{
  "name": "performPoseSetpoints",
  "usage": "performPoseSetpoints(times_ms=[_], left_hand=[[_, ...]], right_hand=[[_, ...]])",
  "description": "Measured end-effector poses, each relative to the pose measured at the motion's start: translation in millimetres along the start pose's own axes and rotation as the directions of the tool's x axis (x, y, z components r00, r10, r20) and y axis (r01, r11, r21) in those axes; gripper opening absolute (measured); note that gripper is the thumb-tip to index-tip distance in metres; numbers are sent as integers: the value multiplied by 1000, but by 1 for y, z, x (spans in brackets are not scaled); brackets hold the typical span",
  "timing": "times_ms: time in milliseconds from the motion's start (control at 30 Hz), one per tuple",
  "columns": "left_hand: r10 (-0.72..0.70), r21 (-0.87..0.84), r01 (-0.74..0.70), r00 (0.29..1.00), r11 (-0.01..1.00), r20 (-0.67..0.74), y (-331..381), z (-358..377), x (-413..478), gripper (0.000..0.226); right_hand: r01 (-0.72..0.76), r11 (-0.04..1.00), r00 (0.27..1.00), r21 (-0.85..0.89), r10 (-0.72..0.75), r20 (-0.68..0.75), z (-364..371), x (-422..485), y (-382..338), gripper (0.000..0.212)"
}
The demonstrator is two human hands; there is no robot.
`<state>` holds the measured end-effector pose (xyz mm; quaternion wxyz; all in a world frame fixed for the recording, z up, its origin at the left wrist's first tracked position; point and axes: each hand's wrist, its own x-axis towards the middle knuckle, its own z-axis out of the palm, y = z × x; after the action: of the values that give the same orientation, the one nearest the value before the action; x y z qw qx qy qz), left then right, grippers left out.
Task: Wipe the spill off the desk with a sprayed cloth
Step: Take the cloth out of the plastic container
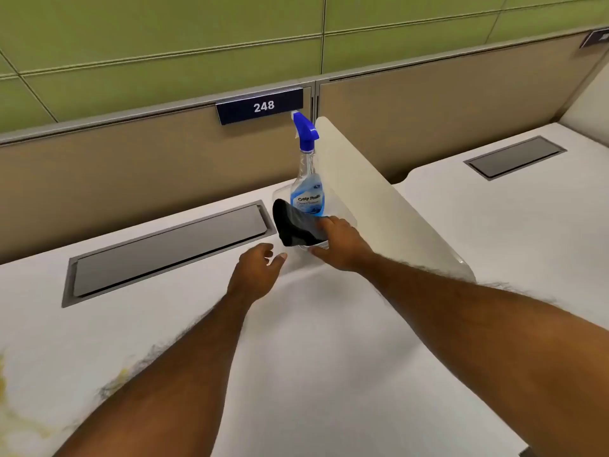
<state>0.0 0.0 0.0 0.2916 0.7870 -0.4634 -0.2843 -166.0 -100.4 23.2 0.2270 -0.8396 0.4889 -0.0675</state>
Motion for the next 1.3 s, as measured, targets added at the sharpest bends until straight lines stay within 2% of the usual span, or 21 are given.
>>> performPoseSetpoints(times_ms=[133, 200, 333, 533, 733, 867, 1000, 1300], left_hand=[[-117, -249, 124, 992, 960, 45, 11, 2, 25, 57], [-112, -314, 137, 989, 939, 97, 12, 7, 30, 50], [-57, -406, 71, 997, 911, 45, 11, 16, 36, 38], [48, -359, -85, 993, 930, -111, 16, 28, 42, 27], [137, -316, -201, 968, 927, -212, 33, 30, 50, 26], [173, -357, -265, 947, 896, -270, 54, 27, 57, 22], [226, -412, -356, 916, 839, -332, 82, 12, 55, 10], [351, -389, -525, 829, 757, -436, 122, -52, 26, 34]], right_hand=[[31, 997, 999, 74, -32, 14, 2, 20, -7, 56], [34, 994, 999, 104, -36, 20, 8, 28, -7, 53], [63, 987, 998, 151, -67, 22, 17, 37, -5, 49], [33, 975, 999, 222, -40, 27, 17, 48, 1, 34], [22, 946, 1000, 324, -20, -10, -3, 53, 1, 33], [59, 945, 996, 322, -35, -80, -27, 53, -1, 30], [138, 930, 976, 340, -70, -205, -60, 48, -9, 20], [315, 878, 902, 359, -160, -400, -116, 16, -58, 26]])
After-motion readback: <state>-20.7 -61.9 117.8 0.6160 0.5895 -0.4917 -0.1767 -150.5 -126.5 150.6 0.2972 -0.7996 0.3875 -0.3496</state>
